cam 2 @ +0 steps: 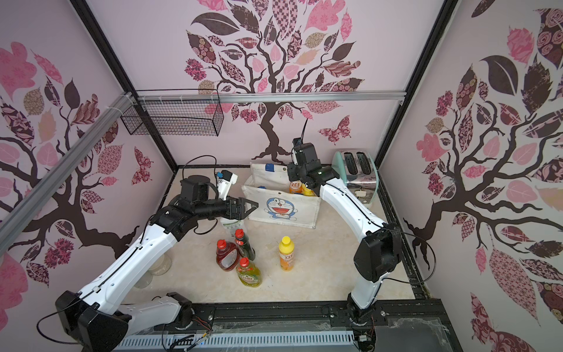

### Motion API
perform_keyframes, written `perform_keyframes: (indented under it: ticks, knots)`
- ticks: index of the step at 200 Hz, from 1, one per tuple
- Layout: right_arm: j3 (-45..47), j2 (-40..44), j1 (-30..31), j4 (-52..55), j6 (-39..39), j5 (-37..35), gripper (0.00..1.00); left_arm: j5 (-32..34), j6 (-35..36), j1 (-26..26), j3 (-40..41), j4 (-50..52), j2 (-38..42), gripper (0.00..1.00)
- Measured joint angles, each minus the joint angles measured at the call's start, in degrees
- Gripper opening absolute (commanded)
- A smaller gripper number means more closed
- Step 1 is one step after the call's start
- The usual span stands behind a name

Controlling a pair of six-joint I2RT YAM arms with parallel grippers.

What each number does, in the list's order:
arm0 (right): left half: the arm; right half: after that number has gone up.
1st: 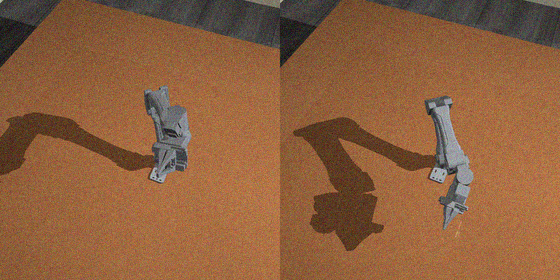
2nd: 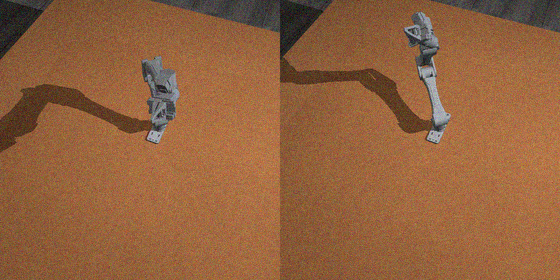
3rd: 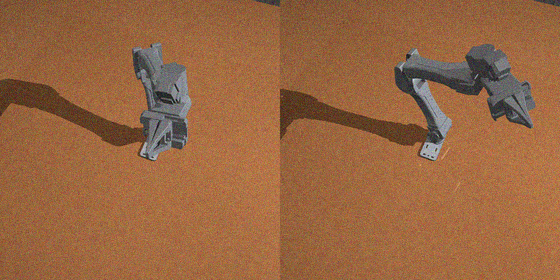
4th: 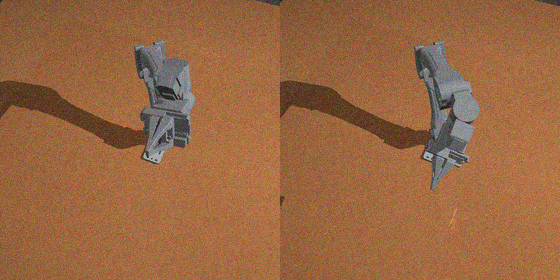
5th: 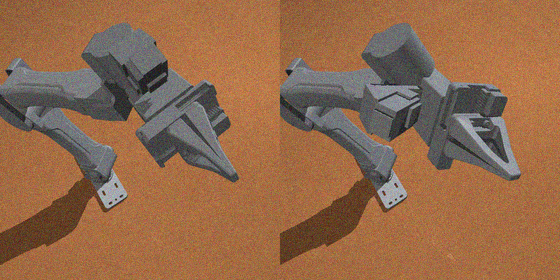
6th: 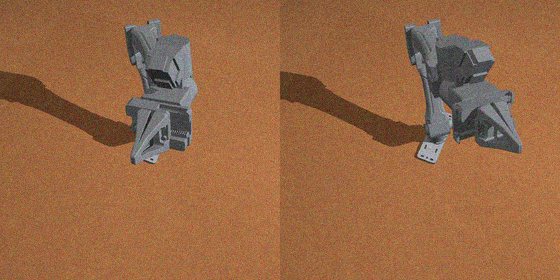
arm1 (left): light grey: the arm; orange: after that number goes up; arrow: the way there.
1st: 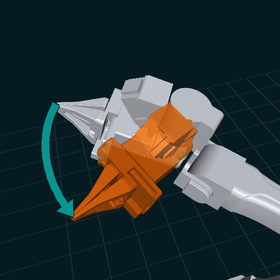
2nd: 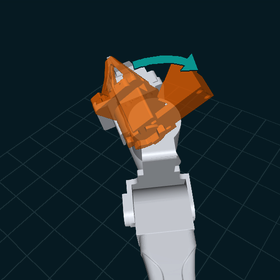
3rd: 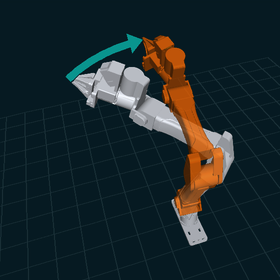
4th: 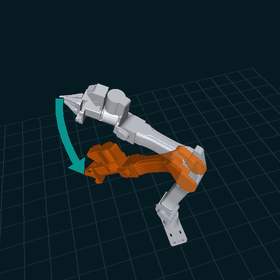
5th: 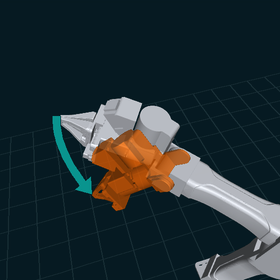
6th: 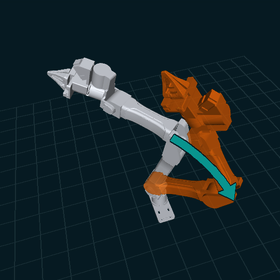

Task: Pack dish soap into the shopping bag
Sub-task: Place the bottle of dish soap in the shopping bag.

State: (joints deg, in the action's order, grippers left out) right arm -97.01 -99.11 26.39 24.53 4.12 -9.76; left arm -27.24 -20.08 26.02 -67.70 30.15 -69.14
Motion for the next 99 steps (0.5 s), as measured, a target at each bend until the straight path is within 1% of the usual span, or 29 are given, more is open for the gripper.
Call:
perform_keyframes:
  ticks: [47,99]
  knots:
    - [1.01,-0.22,-0.26,-0.96,0.00,-0.02,0.00,0.04,0.20,0.00,0.46,-0.04,0.09,0.97]
    - [1.09,-2.75,-0.28,-1.62,0.02,0.00,0.00,0.04,0.28,0.00,0.76,-0.07,0.11,0.97]
